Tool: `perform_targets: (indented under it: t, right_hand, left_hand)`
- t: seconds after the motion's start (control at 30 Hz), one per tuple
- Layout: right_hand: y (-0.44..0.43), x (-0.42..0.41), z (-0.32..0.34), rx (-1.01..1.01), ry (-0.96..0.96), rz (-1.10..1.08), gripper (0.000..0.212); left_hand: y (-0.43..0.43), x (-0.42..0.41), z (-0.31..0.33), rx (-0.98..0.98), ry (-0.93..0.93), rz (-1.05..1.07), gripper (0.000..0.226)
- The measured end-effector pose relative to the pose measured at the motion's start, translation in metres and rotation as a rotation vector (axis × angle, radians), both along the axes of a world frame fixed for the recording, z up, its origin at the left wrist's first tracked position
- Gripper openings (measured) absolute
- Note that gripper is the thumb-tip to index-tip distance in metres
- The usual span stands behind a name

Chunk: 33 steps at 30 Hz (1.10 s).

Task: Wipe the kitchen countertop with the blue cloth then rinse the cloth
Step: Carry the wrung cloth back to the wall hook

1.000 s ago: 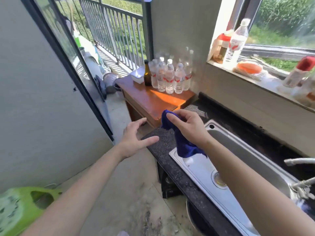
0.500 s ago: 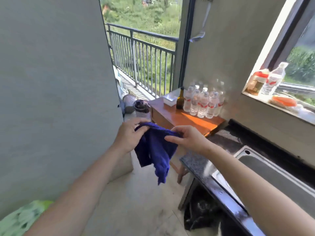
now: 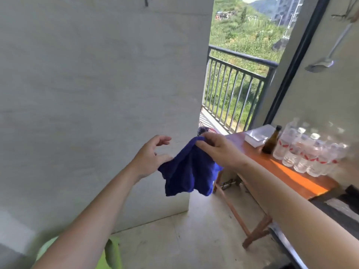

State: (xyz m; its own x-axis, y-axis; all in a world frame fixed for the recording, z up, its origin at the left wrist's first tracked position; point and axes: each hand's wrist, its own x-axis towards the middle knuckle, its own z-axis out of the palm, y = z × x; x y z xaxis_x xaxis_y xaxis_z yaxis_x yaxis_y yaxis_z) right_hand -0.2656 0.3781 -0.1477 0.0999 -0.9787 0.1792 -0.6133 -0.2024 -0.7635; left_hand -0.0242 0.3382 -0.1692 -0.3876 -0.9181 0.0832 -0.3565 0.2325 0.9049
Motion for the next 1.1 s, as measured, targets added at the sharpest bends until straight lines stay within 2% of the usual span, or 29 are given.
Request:
perform_targets:
  t: [0.13, 0.27, 0.33, 0.4, 0.5, 0.67, 0.73, 0.8, 0.9, 0.93, 1.0, 1.1]
  right_hand:
    - [-0.081, 0.029, 0.028, -0.058, 0.049, 0.098, 0.02]
    - [-0.156, 0.043, 0.044, -0.105, -0.042, 0.189, 0.023]
    - [-0.196, 0.047, 0.057, -0.109, -0.097, 0.24, 0.025]
    - [-0.233, 0.05, 0.07, -0.136, -0.073, 0.258, 0.022]
    - [-0.276, 0.049, 0.094, -0.23, -0.008, 0.247, 0.019]
    - [-0.324, 0.042, 0.129, -0.26, -0.049, 0.296, 0.007]
    - [-0.334, 0.042, 0.149, -0.353, -0.058, 0.285, 0.003]
    - [-0.341, 0.045, 0.171, -0.474, -0.104, 0.221, 0.008]
    - [-0.348, 0.057, 0.204, -0.677, -0.121, 0.089, 0.011]
    - [-0.35, 0.061, 0.216, -0.742, -0.12, 0.061, 0.013]
    - [-0.35, 0.068, 0.24, -0.88, -0.082, 0.008, 0.014]
    - [-0.355, 0.07, 0.264, -1.03, 0.066, -0.101, 0.011]
  left_hand:
    - [-0.047, 0.004, 0.012, -0.057, 0.007, 0.018, 0.06]
    - [-0.103, 0.012, 0.032, -0.127, -0.025, 0.088, 0.066]
    - [-0.135, 0.014, 0.049, -0.135, -0.038, 0.119, 0.06]
    - [-0.169, 0.016, 0.069, -0.154, -0.064, 0.156, 0.046]
    - [-0.217, 0.02, 0.095, -0.232, -0.01, 0.256, 0.009]
    - [-0.272, 0.034, 0.134, -0.448, 0.03, 0.374, 0.008]
    - [-0.288, 0.036, 0.157, -0.567, 0.007, 0.418, 0.006]
    - [-0.3, 0.037, 0.181, -0.699, -0.035, 0.431, 0.014]
    - [-0.312, 0.038, 0.22, -0.929, -0.104, 0.495, 0.004]
    - [-0.315, 0.038, 0.234, -1.026, -0.129, 0.541, 0.012]
    - [-0.324, 0.037, 0.26, -1.173, -0.147, 0.627, 0.022]
    - [-0.335, 0.032, 0.291, -1.243, -0.184, 0.643, 0.02]
